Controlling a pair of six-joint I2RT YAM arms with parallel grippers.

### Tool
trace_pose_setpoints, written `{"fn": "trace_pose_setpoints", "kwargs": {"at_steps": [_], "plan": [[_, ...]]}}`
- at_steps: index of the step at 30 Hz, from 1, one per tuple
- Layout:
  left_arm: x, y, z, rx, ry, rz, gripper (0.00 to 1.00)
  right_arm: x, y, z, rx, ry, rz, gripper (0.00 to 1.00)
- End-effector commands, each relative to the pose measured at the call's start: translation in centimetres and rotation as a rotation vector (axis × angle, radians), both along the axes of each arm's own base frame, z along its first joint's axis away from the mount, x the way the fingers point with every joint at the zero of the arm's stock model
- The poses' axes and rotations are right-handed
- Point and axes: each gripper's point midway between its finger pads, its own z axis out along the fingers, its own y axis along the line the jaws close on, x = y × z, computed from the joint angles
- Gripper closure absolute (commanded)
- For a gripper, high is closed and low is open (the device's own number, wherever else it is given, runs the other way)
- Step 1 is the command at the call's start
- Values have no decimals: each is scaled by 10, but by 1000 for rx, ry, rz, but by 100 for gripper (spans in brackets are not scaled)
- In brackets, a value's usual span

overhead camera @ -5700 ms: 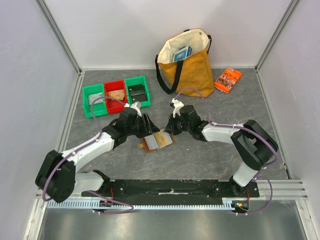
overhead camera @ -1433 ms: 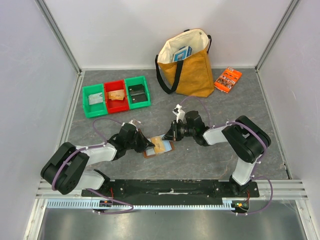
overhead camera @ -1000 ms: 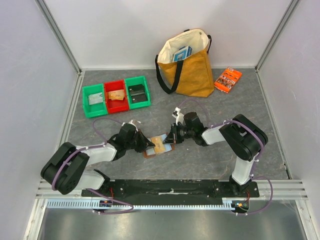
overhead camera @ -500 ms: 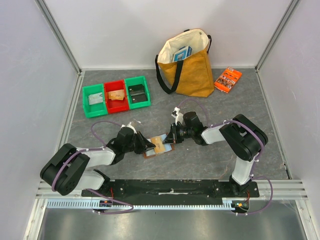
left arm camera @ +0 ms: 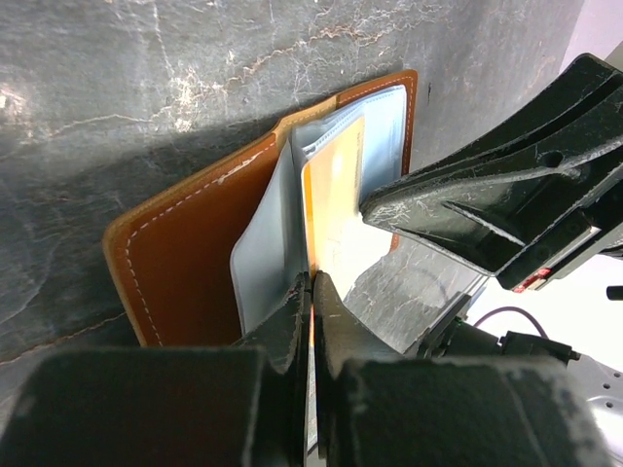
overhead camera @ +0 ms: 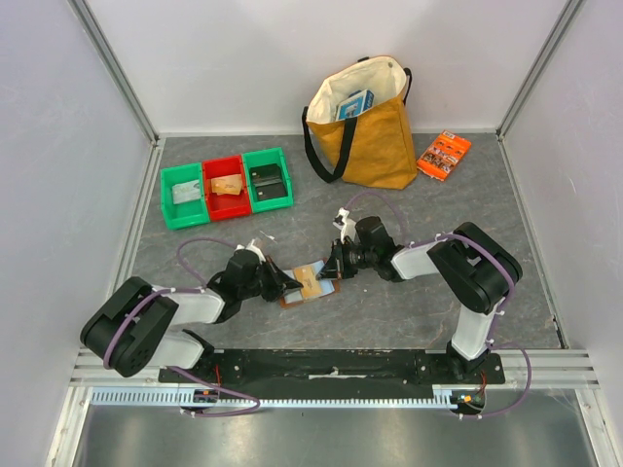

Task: Take the credit cards out of the card holder
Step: Remove the credit card from the card holder.

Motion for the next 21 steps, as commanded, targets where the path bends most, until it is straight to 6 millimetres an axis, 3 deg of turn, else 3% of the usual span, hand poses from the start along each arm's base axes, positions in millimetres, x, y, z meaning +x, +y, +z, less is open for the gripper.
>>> {"fn": "trace_pose_setpoints", "kwargs": {"at_steps": [1,16,21], "plan": [[-4,2,4,-39,10,14,98,-5,-29,-43,-196,48,-54,100],[-17,15,-9,-14,59,12,98,1,-35,-43,-218,39,-74,100],[-13,12,-7,-13,48,-4,98,1,-16,-10,-79,-11,-25,100]]}}
